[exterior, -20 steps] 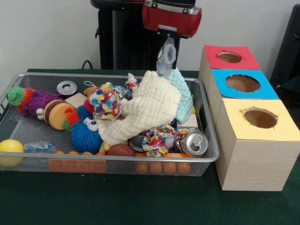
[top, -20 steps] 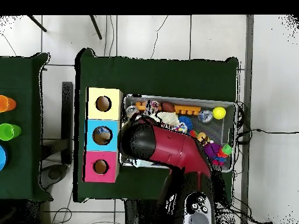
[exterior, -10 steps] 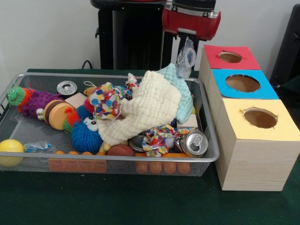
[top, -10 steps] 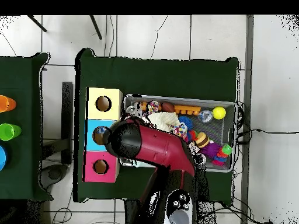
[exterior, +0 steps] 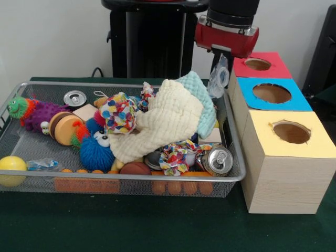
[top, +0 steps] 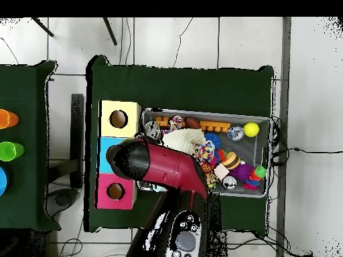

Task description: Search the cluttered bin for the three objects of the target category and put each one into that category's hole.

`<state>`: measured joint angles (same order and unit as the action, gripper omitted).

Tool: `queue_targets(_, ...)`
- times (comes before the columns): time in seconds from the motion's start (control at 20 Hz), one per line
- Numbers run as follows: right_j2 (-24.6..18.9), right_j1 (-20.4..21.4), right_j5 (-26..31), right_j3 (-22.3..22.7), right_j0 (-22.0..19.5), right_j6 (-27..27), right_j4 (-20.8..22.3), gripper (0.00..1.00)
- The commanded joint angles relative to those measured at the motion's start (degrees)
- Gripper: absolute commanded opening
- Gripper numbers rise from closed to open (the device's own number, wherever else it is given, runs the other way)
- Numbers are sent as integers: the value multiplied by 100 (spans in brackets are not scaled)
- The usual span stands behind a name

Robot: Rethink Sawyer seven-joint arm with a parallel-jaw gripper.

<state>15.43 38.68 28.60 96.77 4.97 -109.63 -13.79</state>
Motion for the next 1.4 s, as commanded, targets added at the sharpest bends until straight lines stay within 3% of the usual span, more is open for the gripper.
queue_targets(0.05, 101, -323, 670, -350, 262, -1882, -408, 0)
queue_targets(0.75, 377, 24, 1764, -835, 623, -2409, -449, 0)
queue_targets(1.4, 27, -535, 582, -634, 641, -2556, -754, 0)
